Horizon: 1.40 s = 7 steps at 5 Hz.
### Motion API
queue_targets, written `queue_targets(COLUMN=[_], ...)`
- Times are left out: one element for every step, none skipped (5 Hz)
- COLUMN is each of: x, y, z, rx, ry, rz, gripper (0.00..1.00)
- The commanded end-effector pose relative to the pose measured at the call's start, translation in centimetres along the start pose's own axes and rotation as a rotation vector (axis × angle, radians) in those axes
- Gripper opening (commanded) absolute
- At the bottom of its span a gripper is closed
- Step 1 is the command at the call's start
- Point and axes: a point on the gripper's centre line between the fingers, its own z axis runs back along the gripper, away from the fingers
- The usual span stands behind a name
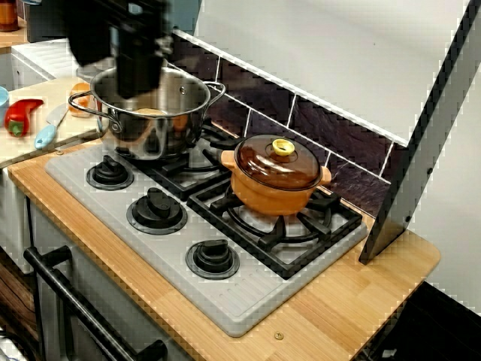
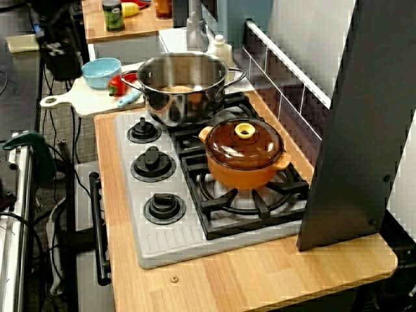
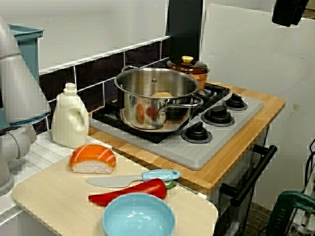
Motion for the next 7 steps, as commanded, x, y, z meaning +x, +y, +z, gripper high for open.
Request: queue_targets(x=[6.2,9.1,11.2,12.9,14.2,15.2,16.3], y=[-1.9,-2.1,-2.1,-2.0,-2.5,-3.3,-4.1], z=[-2.3,-3.2,-3.9,-5.1,-6.1,-6.7,-7.1], rx=[0.003,-0.003,-0.001,0.007,0.019,0.033,0.037], ry=[0.021,0.026,0.012,0.007,-0.006,-0.025,-0.029], rz=[-0.035,-0.029,-0.025,-0.006,0.000,0.006,0.016], gripper=[1.00,1.00,1.00,1.00,1.00,1.00,1.00])
